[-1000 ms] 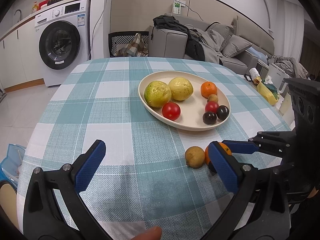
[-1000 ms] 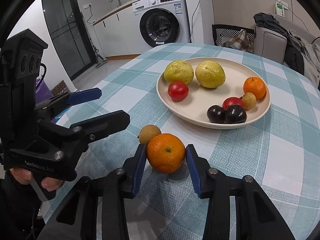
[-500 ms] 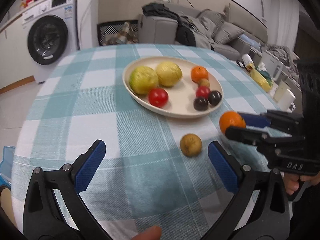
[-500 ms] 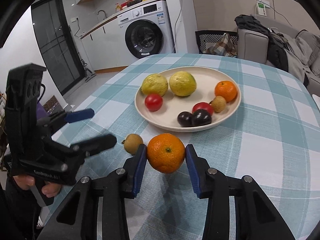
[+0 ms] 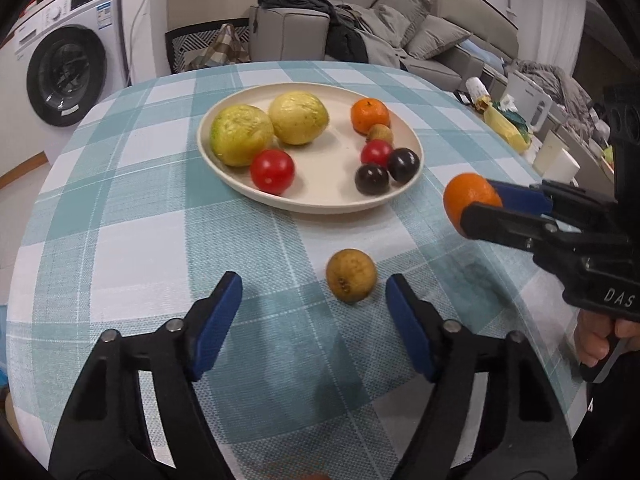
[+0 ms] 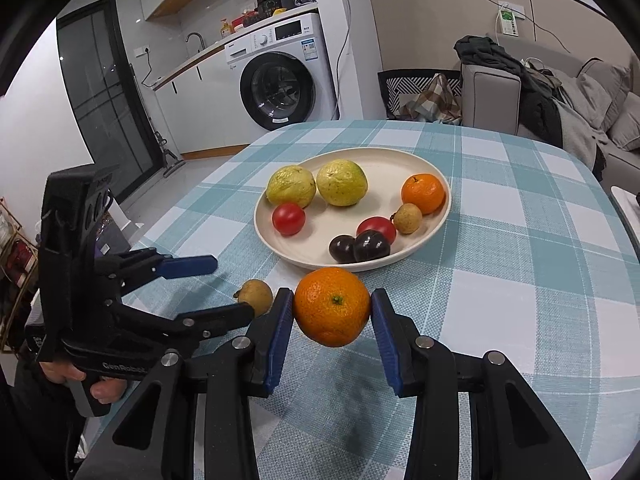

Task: Organize fruits
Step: 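Grasp the orange with the right tool while the left tool grasps the brown fruit, then carry the orange and brown fruit onto the plate and release both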

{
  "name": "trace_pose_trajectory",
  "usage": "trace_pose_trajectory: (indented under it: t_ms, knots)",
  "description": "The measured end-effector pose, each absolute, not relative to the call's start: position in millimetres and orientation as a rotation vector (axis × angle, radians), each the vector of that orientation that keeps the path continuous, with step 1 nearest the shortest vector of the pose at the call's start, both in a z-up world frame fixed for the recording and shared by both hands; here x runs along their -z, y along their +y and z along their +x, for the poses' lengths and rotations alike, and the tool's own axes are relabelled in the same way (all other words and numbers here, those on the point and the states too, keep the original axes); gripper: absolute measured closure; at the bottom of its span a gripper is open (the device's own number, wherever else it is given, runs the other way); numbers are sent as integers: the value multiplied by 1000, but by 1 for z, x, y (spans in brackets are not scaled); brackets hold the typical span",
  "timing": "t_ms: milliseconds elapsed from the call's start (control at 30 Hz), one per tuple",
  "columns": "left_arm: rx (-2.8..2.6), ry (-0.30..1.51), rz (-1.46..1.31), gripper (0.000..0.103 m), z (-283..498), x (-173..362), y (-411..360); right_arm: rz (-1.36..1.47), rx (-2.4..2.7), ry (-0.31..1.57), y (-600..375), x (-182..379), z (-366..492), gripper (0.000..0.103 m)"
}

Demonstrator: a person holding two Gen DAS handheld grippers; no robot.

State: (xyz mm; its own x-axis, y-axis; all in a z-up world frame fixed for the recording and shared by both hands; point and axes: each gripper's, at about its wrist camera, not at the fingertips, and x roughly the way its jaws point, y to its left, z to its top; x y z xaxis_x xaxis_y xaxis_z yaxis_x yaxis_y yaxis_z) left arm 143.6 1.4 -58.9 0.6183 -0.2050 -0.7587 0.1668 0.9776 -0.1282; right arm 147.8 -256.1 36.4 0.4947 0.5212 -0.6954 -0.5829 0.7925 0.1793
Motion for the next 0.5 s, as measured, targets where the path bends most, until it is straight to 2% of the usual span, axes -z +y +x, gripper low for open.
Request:
trace_pose_trajectory:
  t_ms: [33, 100, 167, 233, 333, 500]
  knots:
    - [221, 880, -35, 40, 144, 59, -2, -81, -669, 812, -258, -37, 148, 62]
    - [234, 885, -19, 44, 145, 60, -8, -75, -665, 810, -261, -37, 148, 63]
    - [242, 890, -10, 57, 146, 60, -12, -69, -663, 808, -264, -37, 149, 63]
    - [245, 890, -9, 62, 146, 60, -15, -65, -661, 807, -268, -38, 149, 63]
    - [262, 886, 7, 78, 145, 59, -20, -65, -657, 807, -271, -38, 150, 63]
    - [275, 862, 10, 78, 141, 55, -22, -62, -653, 804, -274, -39, 151, 63]
